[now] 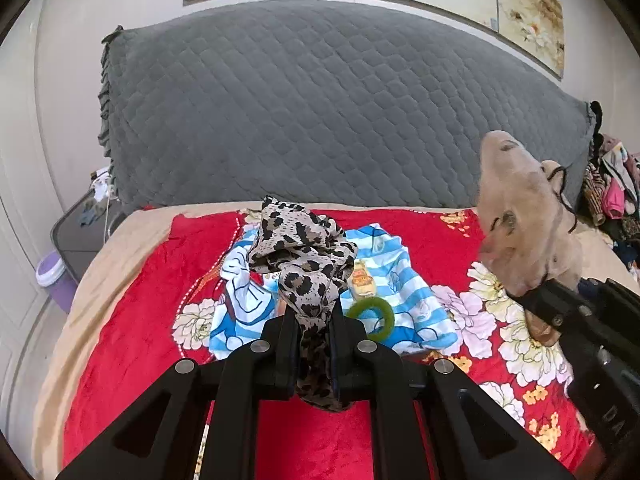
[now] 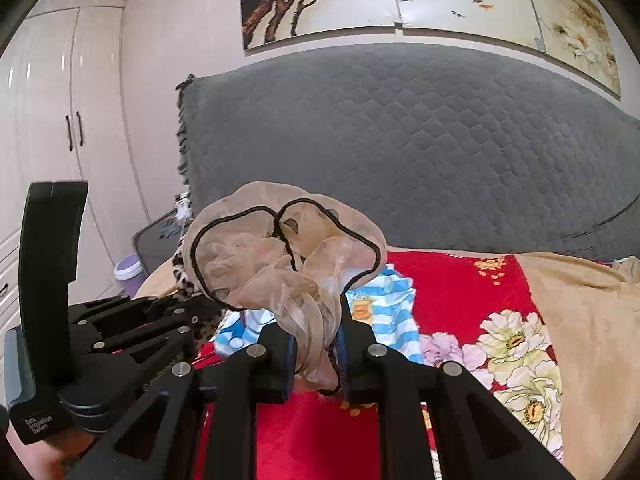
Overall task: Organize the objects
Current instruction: 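Lower the leopard scrunchie beside the bread while the right tool lowers the sheer scrunchie onto the hair tie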
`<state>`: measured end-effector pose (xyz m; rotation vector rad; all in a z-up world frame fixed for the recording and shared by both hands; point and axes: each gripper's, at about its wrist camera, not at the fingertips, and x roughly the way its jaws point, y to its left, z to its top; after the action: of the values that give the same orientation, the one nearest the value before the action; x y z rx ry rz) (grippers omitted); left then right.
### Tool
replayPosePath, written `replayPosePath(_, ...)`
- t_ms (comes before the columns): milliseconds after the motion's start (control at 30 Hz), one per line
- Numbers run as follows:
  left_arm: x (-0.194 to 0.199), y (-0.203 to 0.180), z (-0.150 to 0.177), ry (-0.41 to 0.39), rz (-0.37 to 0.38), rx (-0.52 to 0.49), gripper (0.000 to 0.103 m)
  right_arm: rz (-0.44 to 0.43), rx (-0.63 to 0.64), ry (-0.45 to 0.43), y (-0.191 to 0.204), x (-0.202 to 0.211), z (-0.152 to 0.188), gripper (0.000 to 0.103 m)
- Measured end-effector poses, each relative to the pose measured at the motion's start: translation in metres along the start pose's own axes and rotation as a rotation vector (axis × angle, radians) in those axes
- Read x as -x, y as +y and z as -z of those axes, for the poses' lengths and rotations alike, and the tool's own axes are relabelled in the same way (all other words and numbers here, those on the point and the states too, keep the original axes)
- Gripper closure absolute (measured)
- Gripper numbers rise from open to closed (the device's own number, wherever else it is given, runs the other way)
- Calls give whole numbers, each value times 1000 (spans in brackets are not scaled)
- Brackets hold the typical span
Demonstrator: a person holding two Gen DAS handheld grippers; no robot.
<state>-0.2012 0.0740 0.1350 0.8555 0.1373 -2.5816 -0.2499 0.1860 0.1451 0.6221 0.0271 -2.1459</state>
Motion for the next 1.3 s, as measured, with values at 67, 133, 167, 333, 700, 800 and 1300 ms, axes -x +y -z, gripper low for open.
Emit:
replayPosePath(67, -7, 2, -4, 3, -1, 1, 91, 7, -7, 2, -4, -5, -1, 86)
replayPosePath(133, -15, 4, -6, 9, 3, 9, 91, 12, -9, 14, -7, -12, -1, 86)
replayPosePath(167, -20, 5, -7, 11, 3, 11, 91, 18, -10, 16, -9, -16, -1, 86)
replayPosePath(333, -39, 9, -11, 19, 5, 12, 91, 29, -8, 7, -13, -31, -10, 86)
replayPosePath(700, -81, 9, -15, 40, -3, 2, 91, 28, -5, 3, -21, -69, -12, 86)
replayPosePath(800, -95, 7, -12, 53, -4, -3, 91, 30, -5, 6, -24, -80, -10, 86)
replayPosePath(1300, -152, 3, -1, 109, 5, -12, 91, 39, -32, 28, -48, -126, 2, 86)
